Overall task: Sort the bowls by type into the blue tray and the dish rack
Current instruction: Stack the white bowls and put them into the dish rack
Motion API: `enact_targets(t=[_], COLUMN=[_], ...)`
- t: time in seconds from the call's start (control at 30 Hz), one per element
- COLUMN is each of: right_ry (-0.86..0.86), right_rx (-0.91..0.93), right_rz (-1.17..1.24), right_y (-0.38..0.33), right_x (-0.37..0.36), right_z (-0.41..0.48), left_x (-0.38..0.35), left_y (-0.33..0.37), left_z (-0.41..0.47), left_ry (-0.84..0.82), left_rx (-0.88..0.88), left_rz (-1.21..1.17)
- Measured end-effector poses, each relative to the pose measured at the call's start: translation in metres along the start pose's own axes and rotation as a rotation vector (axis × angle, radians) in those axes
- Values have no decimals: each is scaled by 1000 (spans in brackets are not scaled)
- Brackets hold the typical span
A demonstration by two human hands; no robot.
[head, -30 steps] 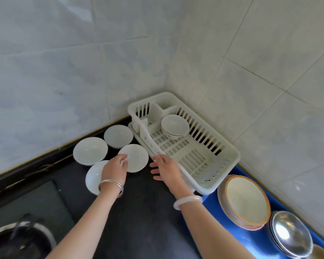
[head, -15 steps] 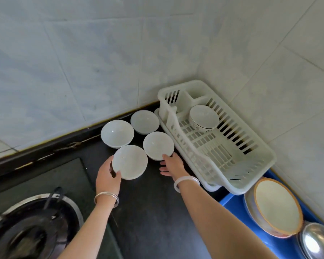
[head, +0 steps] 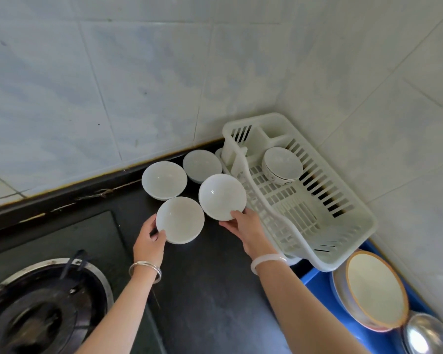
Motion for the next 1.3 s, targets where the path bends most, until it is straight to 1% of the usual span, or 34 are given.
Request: enact_targets(t=[0.17,0.37,0.5,0.6,0.77,0.93,1.03,1.13,1.23,1.3], right_ry=[-63,-33,2,9,11,17,0,-35,-139,-189], right_rx=[-6,-34,14,43,55,72,23,-111,-257,-289], right_rz=[-162,-373,-568,-664,-792,-851,-775,-557,-322,-241], right_y=[3,12,12,10,11,13,17,22,29,31], right_x=[-17,-41,-48,-50,-51,-48,-44,-39,-41,-44], right_z=[-11,-12,-8,-8,-9,-4,4,9,8,8], left_x=[0,1,0,-1,-3,-3,-4,-5,-6,-6], left_y=[0,0,1,-1,-2,-5,-6,-5,0,2], left_z=[0,1,3,6,12,15,16,19,22,23], left_ry=[-1,-16,-22,-26,-28,-27,-37,-71,-109,-134], left_rx=[13,95,132,113,56,67,89,141,238,278], left_rz=[-33,-233,-318,-282,-100,-78,-97,-121,-172,-206])
Point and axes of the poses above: each hand's wrist, its own z-axis towards the middle knuckle, its own x-axis out of the back of the hand, y = z × x, the point moved 5 cm from there along z, towards the middle knuckle, and after that the axes turned 7 degrees about z, right-handed, at the moved point
